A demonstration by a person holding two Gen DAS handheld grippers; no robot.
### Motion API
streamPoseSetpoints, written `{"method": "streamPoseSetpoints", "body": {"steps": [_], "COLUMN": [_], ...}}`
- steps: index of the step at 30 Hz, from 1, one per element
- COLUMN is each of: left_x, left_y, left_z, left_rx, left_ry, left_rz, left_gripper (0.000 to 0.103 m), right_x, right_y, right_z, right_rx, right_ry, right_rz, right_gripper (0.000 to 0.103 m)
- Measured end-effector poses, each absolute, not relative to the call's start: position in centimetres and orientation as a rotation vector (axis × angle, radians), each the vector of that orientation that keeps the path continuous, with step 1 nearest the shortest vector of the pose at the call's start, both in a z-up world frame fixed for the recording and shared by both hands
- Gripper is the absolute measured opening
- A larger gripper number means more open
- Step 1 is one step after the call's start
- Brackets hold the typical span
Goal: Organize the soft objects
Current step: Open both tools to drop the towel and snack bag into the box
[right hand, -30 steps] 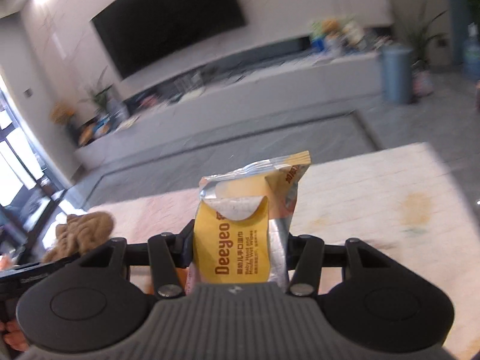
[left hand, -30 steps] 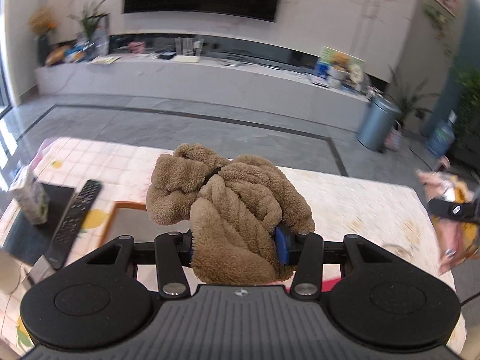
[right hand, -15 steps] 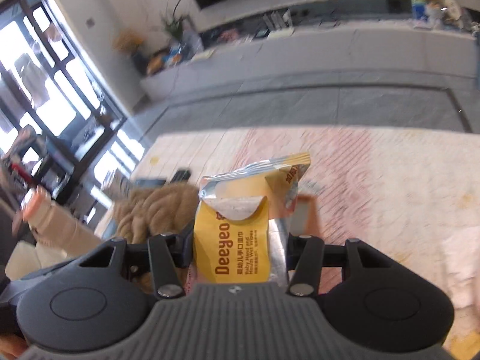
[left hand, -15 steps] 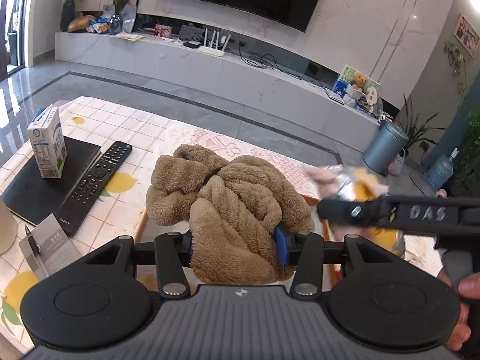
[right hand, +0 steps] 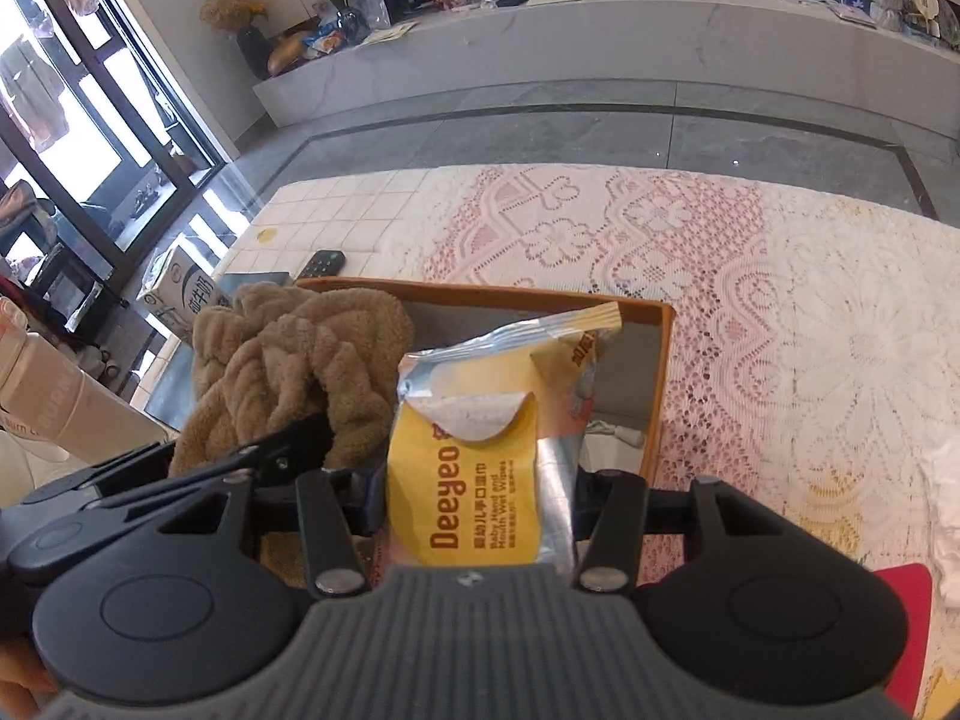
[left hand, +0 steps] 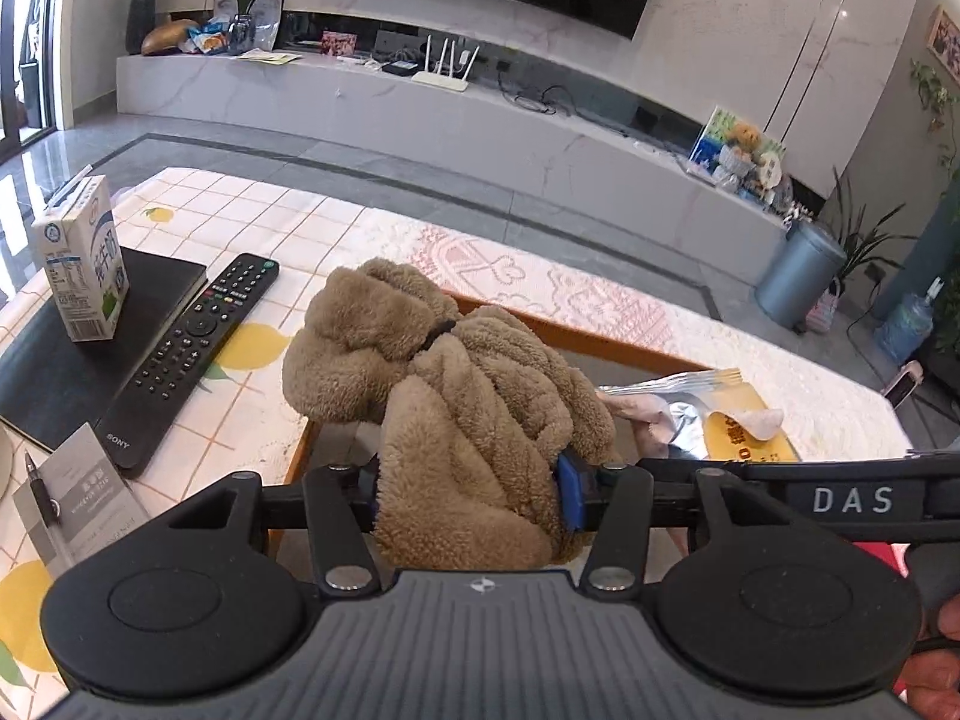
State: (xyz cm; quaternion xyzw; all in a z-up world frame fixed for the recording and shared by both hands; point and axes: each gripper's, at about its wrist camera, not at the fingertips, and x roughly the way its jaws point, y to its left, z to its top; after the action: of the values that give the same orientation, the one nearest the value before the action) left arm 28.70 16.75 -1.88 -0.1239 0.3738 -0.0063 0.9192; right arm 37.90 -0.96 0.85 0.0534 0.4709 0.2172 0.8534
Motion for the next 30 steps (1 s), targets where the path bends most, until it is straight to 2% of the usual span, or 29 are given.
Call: {"method": "streamPoseSetpoints", "body": {"steps": [2,4,5,14,22,26,30], "left_x": [28.4,28.3,28.3,26.1,24.6,25.3,26.1], "left_y": [16.4,16.2,16.1,14.0,17.8,18.7,19.4], "left_z": [-1.9,-1.9,-1.9,-0.3,2.8,2.1,1.0], "left_rx": [-0.227,-0.19,-0.163,-0.02,-0.143,-0.174,-0.22], "left_ry": [0.756,0.754,0.767,0.752,0.678,0.709,0.761], "left_rz": [-0.004,0.029,0.059,0.092,0.122,0.094,0.106], "left_gripper": [0.063,0.081,0.095,0.095,0.094,0.093,0.087], "right_x": [37.8,37.7,37.8,37.3,37.0,37.4,37.3], "right_y": [-1.0,-1.1,-1.2,-0.9,0.1,1.0,2.6], "right_z": [0.9,1.0,1.0,2.2,2.5,1.1,-0.6], "right_rx": [0.108,0.102,0.101,0.087,0.07,0.015,-0.113], "right_ry": [0.993,0.99,0.991,0.985,0.975,1.0,1.001], "right_rz": [0.453,0.446,0.444,0.443,0.45,0.423,0.385], "right_gripper": [0.051,0.051,0.051,0.051,0.052,0.052,0.052]}}
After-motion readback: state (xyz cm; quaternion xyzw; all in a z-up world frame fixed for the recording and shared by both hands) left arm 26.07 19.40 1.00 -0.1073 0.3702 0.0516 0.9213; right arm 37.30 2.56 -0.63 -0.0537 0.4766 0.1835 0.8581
